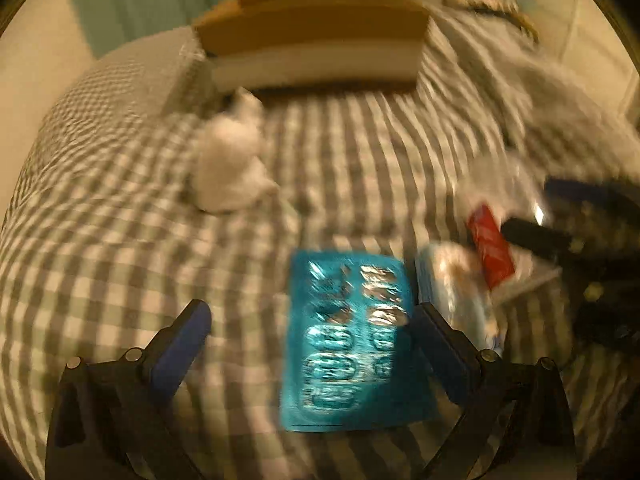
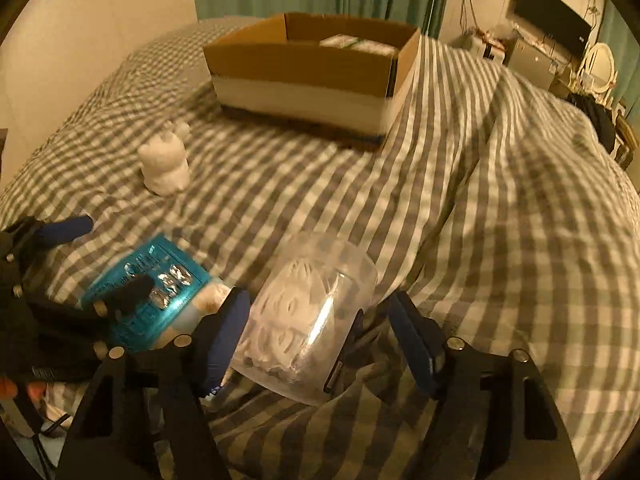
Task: Organize objects
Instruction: 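Grasp teal blister pack with left tool while right tool grasps the clear jar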
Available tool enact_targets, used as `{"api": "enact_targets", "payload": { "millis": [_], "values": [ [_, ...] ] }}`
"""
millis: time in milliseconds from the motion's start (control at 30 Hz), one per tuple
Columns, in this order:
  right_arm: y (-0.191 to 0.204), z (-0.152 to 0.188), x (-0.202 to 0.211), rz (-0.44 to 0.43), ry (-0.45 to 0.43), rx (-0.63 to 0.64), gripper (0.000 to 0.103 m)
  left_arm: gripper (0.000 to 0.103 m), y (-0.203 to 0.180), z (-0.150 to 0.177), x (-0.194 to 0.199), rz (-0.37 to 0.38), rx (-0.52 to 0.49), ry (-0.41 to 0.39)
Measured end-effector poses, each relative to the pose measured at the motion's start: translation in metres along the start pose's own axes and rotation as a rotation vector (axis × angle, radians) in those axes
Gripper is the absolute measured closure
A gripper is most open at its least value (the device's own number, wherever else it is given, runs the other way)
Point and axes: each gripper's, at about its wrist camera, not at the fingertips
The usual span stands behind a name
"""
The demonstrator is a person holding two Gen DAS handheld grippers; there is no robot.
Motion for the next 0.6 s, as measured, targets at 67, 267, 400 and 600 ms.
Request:
{"api": "enact_targets", "payload": {
  "millis": [67,267,400,600],
  "values": [
    [0.001,-0.001,0.0,0.002,0.002,0.003,0.032,0.0,-0.008,0.002,-0.008,-0.01,-0.034,0.036],
    [0.005,-0.005,-0.014,-0.004,0.054,0.008,0.032,0.001,-0.018,0.002,-0.02,-0.009,-0.049,0.054],
    [0.007,-0.003,-0.021,0.007,0.071,0.014,0.031,0.024,-0.017,0.002,-0.006,0.05,-0.021,0.013],
    [0.004,-0.002,-0.008,-0.037,0.031,0.002,0.034,0.033,-0.017,0.006,0.01,0.102,0.004,-0.007]
  ]
}}
Point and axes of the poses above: each gripper's, at about its wrist camera, not at the fingertips, and x roughly against the way its jaws point, y to its left, z to its underside, and after that the axes turned 3 degrees about z, right-handed
